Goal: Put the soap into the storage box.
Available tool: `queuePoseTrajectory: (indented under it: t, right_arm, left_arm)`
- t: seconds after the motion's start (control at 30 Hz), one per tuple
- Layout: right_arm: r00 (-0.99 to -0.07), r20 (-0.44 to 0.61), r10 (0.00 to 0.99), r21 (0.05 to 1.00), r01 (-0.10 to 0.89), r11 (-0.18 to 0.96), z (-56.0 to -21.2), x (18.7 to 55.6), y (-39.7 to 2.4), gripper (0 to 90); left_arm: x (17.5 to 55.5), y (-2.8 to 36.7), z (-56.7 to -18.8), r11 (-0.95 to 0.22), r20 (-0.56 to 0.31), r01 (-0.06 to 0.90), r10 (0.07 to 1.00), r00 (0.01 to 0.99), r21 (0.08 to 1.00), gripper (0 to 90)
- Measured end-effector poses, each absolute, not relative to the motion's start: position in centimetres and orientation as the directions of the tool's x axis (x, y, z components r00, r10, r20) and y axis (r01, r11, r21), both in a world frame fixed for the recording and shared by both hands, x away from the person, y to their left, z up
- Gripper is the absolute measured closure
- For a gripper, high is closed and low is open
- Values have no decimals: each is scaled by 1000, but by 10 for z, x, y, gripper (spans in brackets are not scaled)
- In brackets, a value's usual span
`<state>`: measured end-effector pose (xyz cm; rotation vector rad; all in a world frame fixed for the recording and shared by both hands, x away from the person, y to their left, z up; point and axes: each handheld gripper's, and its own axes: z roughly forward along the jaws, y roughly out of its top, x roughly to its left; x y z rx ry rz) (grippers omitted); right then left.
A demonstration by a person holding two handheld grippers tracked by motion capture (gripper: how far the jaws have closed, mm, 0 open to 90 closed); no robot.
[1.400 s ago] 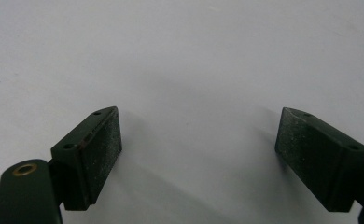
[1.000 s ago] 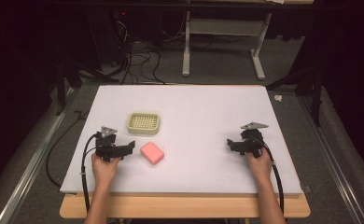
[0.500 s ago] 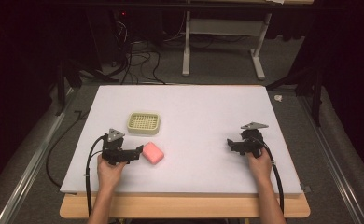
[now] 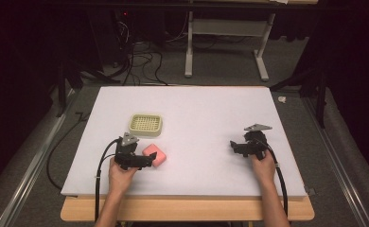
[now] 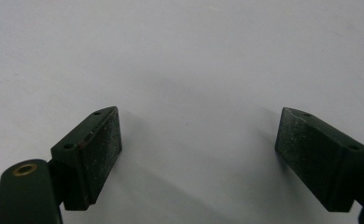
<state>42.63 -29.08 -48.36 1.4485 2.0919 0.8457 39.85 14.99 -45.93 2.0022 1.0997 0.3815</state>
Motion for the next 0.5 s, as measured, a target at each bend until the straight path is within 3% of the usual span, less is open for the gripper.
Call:
queuePoseTrajectory:
  t: [0.5]
  right_arm:
    - [-343, -23, 939, 707, 659, 258, -484, 426, -291, 152]
  left_arm:
    - [400, 128, -471, -388, -69, 568, 781, 621, 726, 40]
